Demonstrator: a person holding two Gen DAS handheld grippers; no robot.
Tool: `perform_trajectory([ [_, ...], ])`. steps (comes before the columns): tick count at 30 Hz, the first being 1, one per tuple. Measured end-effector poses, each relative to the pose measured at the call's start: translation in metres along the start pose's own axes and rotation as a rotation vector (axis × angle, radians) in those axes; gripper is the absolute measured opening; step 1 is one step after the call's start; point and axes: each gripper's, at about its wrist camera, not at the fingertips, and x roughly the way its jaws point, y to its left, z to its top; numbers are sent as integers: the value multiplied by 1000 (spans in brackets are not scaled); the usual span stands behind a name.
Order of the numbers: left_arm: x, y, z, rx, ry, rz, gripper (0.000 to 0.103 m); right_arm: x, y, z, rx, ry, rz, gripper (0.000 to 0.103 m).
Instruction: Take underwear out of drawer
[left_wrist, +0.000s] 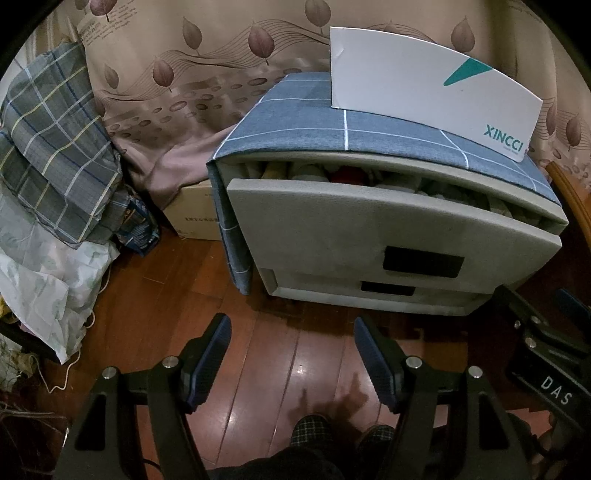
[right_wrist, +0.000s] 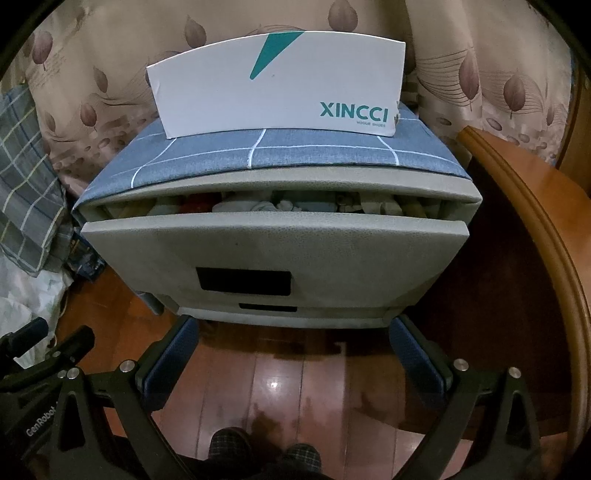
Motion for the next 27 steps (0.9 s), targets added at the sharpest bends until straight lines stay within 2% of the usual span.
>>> perform_trajectory([
  [27, -1, 2, -2, 0, -3, -1, 71, 0, -1, 0, -1, 3, 0, 102],
])
